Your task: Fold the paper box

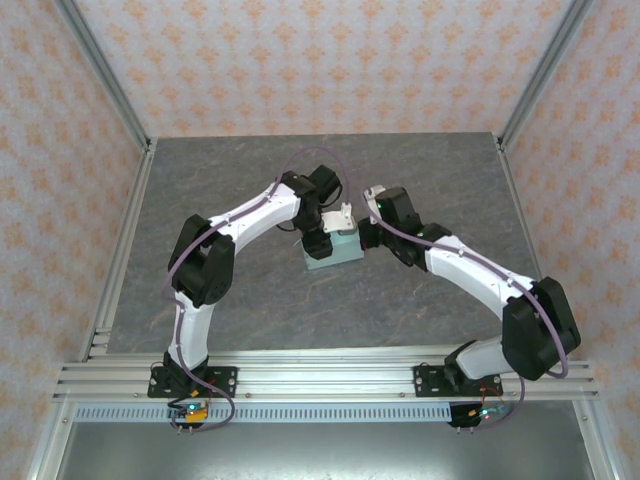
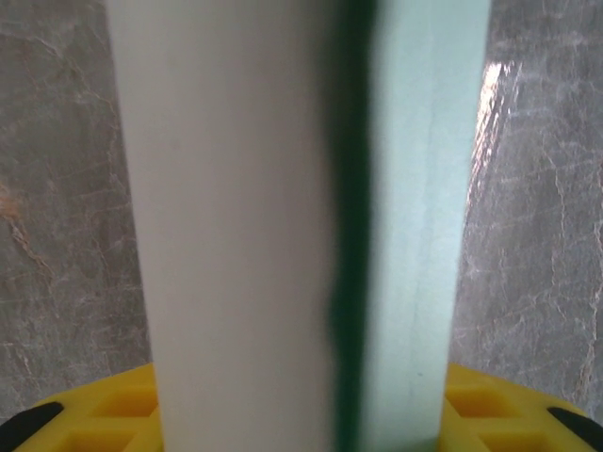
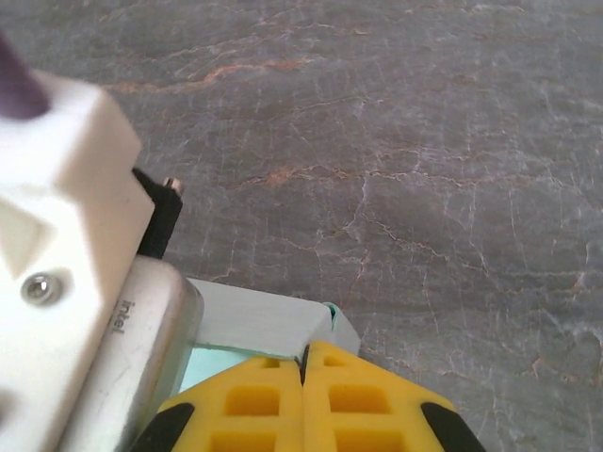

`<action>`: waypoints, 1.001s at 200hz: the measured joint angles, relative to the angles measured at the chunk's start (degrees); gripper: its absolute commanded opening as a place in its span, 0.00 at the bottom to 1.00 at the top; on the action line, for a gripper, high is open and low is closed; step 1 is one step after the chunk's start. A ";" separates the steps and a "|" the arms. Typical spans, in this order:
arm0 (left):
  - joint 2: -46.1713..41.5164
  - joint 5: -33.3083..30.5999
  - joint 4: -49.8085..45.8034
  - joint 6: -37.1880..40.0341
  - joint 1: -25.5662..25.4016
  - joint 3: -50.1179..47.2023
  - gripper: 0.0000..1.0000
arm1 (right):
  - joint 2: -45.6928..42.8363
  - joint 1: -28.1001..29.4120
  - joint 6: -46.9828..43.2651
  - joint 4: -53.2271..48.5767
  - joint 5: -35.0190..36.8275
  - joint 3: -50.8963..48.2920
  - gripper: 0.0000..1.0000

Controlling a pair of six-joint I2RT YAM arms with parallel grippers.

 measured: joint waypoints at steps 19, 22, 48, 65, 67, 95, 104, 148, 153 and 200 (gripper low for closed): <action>0.00 0.07 0.96 -0.59 -0.07 0.11 0.49 | 0.39 0.15 3.82 -2.36 1.16 1.64 0.04; 0.00 0.07 1.03 -0.70 -0.11 0.11 0.49 | 0.46 0.26 4.31 -2.75 1.31 1.84 0.04; 0.20 -0.15 1.11 -1.75 -0.22 0.17 0.51 | 1.99 1.36 7.43 -6.36 3.28 4.37 0.04; 0.31 -0.66 1.03 -1.92 -0.17 0.20 0.51 | 3.04 1.92 8.24 -7.89 4.52 5.55 0.11; 0.31 -0.68 1.01 -1.92 -0.17 0.20 0.51 | 3.13 1.95 8.46 -7.96 4.59 5.62 0.12; 0.31 -0.63 1.38 -1.79 -0.17 0.20 0.51 | 4.00 2.10 8.50 -8.81 6.10 5.60 0.18; 0.31 -0.61 1.49 -1.77 -0.15 0.20 0.51 | 4.20 2.14 8.31 -8.79 6.62 5.57 0.20; 0.31 -0.44 1.70 -1.62 -0.11 0.17 0.50 | 6.10 2.34 7.87 -8.31 7.48 5.46 0.15; 0.31 -0.42 1.77 -1.60 -0.11 0.17 0.50 | 6.25 2.38 7.87 -8.26 7.58 5.49 0.15; 0.31 -0.39 2.03 -1.62 -0.11 0.07 0.50 | 6.86 2.54 8.74 -8.28 7.93 5.51 0.10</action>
